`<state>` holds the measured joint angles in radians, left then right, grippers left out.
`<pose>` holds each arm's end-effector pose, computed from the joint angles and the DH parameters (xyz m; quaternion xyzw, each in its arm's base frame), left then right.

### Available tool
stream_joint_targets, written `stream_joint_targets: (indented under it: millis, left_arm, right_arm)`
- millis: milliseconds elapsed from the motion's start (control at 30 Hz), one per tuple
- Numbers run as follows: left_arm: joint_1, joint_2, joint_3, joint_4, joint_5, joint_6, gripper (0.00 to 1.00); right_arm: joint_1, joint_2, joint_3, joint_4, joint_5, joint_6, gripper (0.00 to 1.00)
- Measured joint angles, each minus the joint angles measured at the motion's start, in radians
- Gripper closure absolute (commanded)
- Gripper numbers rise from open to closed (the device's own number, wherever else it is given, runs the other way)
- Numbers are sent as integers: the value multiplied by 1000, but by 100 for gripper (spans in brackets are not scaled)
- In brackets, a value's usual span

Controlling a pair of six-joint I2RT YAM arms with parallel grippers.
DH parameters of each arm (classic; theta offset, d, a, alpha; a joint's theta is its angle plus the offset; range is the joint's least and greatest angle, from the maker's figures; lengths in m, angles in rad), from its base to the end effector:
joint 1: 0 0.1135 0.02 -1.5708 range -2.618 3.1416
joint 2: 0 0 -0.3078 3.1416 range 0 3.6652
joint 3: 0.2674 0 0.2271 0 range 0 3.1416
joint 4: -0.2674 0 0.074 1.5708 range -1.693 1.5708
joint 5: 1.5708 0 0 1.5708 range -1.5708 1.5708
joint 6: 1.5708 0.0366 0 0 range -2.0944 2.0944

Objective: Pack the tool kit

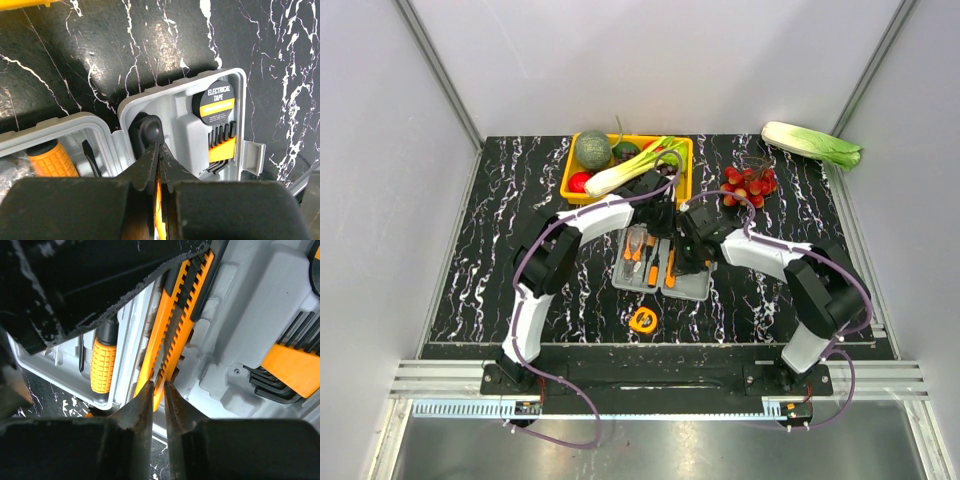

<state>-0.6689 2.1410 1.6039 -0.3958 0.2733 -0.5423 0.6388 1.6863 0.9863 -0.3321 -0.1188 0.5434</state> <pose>0.3627 -0.2993 0.2243 0.1021 0.9361 -0.2832 0.1818 0.2529 0.1932 0.2293 -0.0617 0.9604 0.1955 0.1887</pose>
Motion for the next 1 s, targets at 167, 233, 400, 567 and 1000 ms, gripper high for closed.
stream_joint_targets:
  millis: [167,233,400,567,1000]
  left_arm:
    - [5,4,-3,7,-5,0,100]
    - [7,4,-9,14,-5,-2,100]
    - [10,4,-31,42,0,-6,100]
    - [13,-6,-72,106,19,-13,100]
    - [34,-12,-106,165,76,-57,91]
  right_arm:
    - [4,24,39,-50,19,1,77]
    - [5,29,48,-61,22,5,76]
    - [7,32,55,-66,29,16,74]
    - [7,43,70,-83,36,29,73]
    - [19,78,138,-159,137,42,69]
